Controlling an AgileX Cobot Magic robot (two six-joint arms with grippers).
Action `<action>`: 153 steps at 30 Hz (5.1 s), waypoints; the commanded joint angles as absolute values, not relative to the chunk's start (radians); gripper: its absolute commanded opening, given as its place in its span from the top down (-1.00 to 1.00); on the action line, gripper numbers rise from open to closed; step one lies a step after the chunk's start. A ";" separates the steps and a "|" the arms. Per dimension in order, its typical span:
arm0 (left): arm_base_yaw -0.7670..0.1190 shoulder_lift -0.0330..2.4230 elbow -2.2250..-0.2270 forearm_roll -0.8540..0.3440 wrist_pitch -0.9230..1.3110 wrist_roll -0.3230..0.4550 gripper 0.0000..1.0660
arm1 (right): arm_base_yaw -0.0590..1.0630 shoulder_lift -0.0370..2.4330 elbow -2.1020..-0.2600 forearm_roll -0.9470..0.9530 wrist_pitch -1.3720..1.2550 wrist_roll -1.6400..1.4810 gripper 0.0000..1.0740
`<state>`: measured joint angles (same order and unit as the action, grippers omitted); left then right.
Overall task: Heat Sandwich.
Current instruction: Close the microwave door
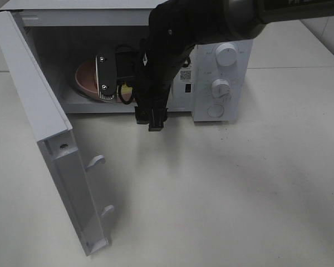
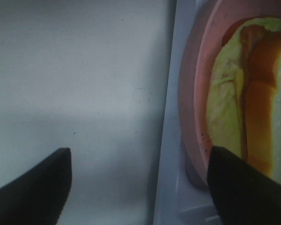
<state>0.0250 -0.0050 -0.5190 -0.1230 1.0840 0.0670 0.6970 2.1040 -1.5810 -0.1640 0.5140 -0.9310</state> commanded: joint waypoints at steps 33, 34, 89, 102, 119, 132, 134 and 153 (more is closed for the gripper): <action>0.021 -0.028 -0.517 -0.124 1.071 0.063 -0.81 | 0.698 1.549 -1.012 -0.160 0.500 -0.525 -0.42; 0.021 -0.028 -0.517 -0.124 1.071 0.063 -0.81 | 0.698 1.533 -0.995 -0.160 0.501 -0.501 -0.42; 0.021 -0.028 -0.517 -0.124 1.071 0.063 -0.81 | 0.633 0.516 -0.765 -0.109 1.231 0.141 -0.42; 0.021 -0.028 -0.517 -0.124 1.071 0.063 -0.81 | 0.332 0.259 -0.642 -0.115 1.130 0.113 -0.42; 0.021 -0.028 -0.517 -0.124 1.071 0.063 -0.81 | 0.107 -0.012 -0.498 -0.067 0.997 0.080 -0.41; 0.021 -0.022 -0.517 -0.125 1.071 0.063 -0.81 | 0.104 -0.032 -0.498 -0.060 0.996 0.073 -0.41; 0.021 -0.022 -0.517 -0.125 1.071 0.063 -0.81 | 0.104 -0.032 -0.498 -0.060 0.996 0.073 -0.41; 0.021 -0.022 -0.517 -0.125 1.071 0.063 -0.81 | 0.104 -0.032 -0.498 -0.060 0.996 0.073 -0.41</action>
<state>0.0250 -0.0050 -0.5190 -0.1230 1.0840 0.0670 0.1110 -0.0040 -0.4980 -0.0610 1.0050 0.0830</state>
